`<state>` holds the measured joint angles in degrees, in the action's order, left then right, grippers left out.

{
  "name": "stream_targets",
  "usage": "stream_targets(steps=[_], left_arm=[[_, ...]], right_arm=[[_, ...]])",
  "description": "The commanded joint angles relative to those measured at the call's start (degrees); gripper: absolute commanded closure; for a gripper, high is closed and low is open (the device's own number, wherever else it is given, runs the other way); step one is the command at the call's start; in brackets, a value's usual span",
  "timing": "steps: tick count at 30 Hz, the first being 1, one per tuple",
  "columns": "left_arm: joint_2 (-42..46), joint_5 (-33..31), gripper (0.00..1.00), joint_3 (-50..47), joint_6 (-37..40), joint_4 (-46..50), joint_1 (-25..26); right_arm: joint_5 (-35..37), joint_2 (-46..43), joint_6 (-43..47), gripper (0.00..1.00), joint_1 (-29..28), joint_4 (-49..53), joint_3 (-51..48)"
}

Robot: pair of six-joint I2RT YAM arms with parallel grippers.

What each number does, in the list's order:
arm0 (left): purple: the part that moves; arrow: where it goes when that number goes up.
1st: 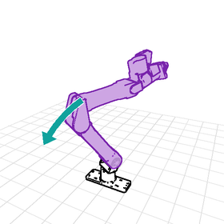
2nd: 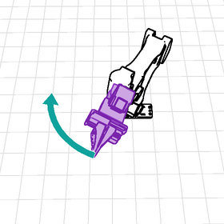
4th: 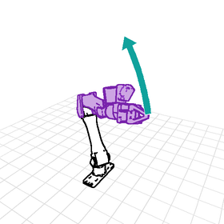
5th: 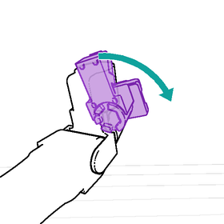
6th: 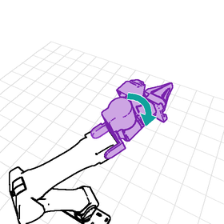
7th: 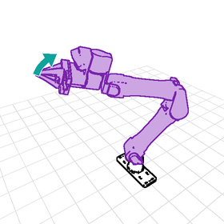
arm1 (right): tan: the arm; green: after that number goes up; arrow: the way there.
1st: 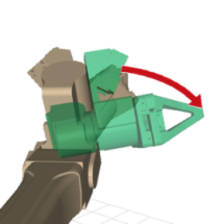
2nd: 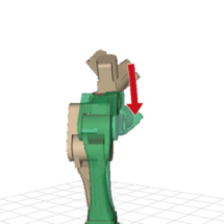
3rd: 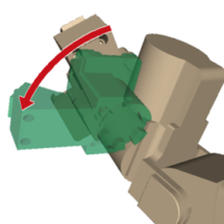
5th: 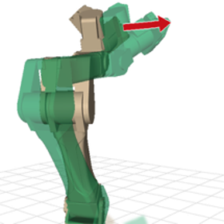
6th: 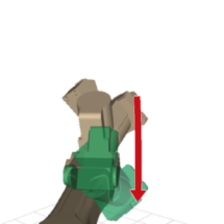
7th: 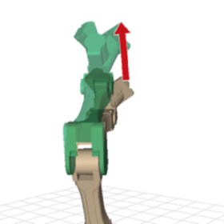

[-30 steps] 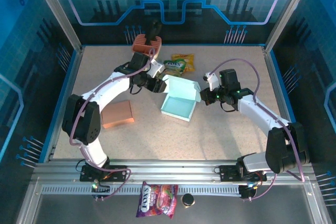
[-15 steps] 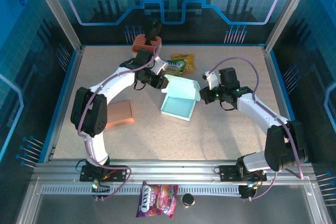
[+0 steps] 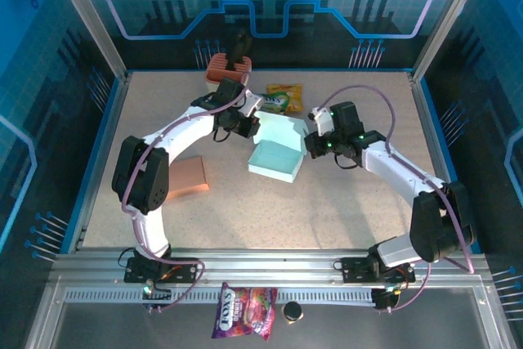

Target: Fold the paper box

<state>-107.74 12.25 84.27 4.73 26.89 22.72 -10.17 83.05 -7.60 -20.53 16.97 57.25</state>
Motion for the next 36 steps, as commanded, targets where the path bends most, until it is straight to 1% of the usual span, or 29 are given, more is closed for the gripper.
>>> stream_targets(steps=[1,5,10,13,16,18,22,25,29,31,36], left_arm=[[3.24,-3.94,1.00,-1.99,-5.00,-1.70,2.06],[5.43,-4.30,1.00,-5.08,-9.66,-5.63,2.66],[7.89,-4.23,1.00,-7.19,-14.24,-10.39,3.28],[6.91,-4.69,1.00,-6.40,-16.26,-12.78,3.29],[4.89,-5.01,1.00,-5.39,-18.44,-16.54,3.29],[3.91,-4.98,1.00,-6.41,-20.58,-21.19,3.30],[3.72,-5.40,1.00,-12.94,-23.91,-33.51,3.51],[3.95,-5.75,1.00,-17.62,-25.68,-40.98,3.79],[3.81,-5.96,1.00,-20.29,-25.60,-44.60,5.30],[4.37,-7.50,1.00,-21.92,-25.06,-46.22,6.63],[4.91,-11.12,1.00,-25.64,-25.34,-49.32,9.42]], right_arm=[[5.02,1.93,-5.30,1.00,-2.27,-0.10,3.22],[11.34,2.71,-8.71,1.00,-4.19,-0.88,4.62],[14.98,4.80,-15.78,1.00,-5.68,-3.41,7.14],[17.57,7.20,-20.02,1.00,-6.98,-5.43,9.12],[18.59,9.03,-22.67,1.00,-7.52,-9.82,8.75],[19.87,9.12,-22.81,1.00,-7.74,-14.82,6.23],[20.39,7.63,-20.90,1.00,-7.77,-29.23,-1.75],[19.42,7.23,-19.94,1.00,-7.51,-34.23,-4.94],[17.29,6.82,-18.67,1.00,-7.50,-37.14,-8.37],[16.52,6.29,-17.92,1.00,-7.50,-37.53,-9.81],[17.67,4.09,-17.02,1.00,-7.45,-36.24,-13.31]])
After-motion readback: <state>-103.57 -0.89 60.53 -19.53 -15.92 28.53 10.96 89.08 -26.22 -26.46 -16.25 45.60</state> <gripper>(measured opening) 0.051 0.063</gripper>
